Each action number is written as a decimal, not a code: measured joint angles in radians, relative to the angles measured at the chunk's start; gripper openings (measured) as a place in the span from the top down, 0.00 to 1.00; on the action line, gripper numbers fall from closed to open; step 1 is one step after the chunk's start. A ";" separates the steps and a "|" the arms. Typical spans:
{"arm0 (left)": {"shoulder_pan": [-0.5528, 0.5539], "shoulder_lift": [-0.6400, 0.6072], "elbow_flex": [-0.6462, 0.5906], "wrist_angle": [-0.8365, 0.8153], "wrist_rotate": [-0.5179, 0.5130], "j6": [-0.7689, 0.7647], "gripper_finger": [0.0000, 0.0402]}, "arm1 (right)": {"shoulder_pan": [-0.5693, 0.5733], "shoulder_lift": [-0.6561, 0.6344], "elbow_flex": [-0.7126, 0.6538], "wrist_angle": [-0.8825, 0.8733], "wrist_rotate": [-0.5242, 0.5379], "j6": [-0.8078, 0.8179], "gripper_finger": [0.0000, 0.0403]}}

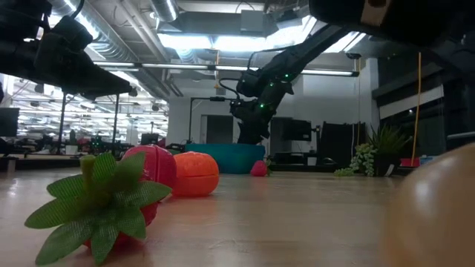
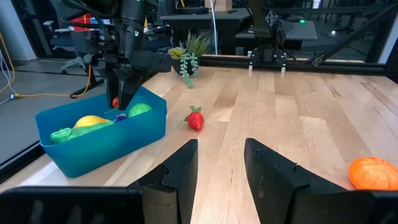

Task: Pick and placing Produce into tupperware
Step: Put the red cherry into the blue bin, then put the red strawberry into the blue bin

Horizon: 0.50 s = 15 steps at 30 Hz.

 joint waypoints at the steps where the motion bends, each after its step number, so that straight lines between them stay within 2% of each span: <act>1: 0.000 0.000 0.000 0.000 0.000 0.000 0.69 | 0.000 0.000 0.000 0.000 -0.006 0.000 0.71; 5: 0.000 0.000 0.000 0.000 0.000 0.000 0.69 | 0.001 0.001 0.000 0.003 -0.015 -0.001 0.70; 10: 0.000 0.000 0.000 0.000 0.000 0.000 0.69 | 0.002 0.001 0.000 0.016 -0.015 0.000 0.59; 15: 0.000 0.000 0.000 0.000 0.000 0.000 0.69 | 0.002 0.001 0.000 0.025 -0.015 -0.002 0.60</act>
